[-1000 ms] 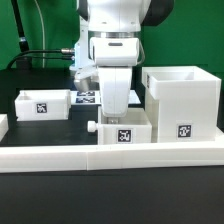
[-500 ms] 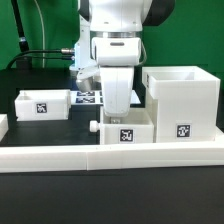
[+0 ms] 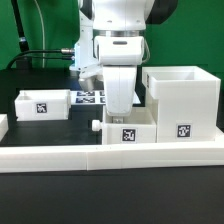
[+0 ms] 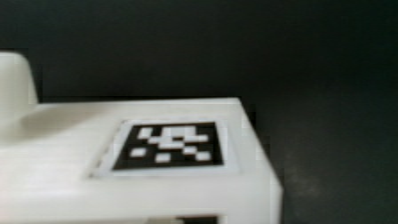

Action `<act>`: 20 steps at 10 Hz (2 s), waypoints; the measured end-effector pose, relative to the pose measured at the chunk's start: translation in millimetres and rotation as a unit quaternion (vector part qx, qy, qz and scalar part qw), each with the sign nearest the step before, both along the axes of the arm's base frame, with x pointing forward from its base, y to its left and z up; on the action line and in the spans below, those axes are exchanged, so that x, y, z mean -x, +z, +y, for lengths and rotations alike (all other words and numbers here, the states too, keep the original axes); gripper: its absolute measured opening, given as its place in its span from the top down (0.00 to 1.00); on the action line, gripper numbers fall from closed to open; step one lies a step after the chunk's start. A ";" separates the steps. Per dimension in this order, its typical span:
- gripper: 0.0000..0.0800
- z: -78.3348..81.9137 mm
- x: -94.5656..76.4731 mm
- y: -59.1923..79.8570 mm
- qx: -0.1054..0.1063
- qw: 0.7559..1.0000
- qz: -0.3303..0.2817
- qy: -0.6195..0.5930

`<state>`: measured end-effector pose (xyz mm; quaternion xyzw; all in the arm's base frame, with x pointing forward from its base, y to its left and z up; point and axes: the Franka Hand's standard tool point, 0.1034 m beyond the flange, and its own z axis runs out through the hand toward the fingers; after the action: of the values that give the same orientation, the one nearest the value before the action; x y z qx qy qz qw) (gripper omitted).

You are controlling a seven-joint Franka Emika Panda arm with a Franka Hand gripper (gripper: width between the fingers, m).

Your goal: Assemble drawer

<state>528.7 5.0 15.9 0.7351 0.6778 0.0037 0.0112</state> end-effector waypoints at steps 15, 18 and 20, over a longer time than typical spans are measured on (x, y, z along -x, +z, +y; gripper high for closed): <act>0.95 1.1 5.4 -3.8 0.001 1.000 -0.015 0.010; 0.95 3.5 5.3 -3.1 0.001 1.000 -0.014 0.009; 0.95 4.4 5.2 -2.4 0.003 1.000 -0.003 0.007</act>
Offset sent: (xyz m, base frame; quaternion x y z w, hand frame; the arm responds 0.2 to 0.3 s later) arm -0.0093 0.0049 0.0065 -0.0581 -0.0195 -0.0419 0.9972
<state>523.5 9.4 13.5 0.7300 0.6832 0.0040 0.0155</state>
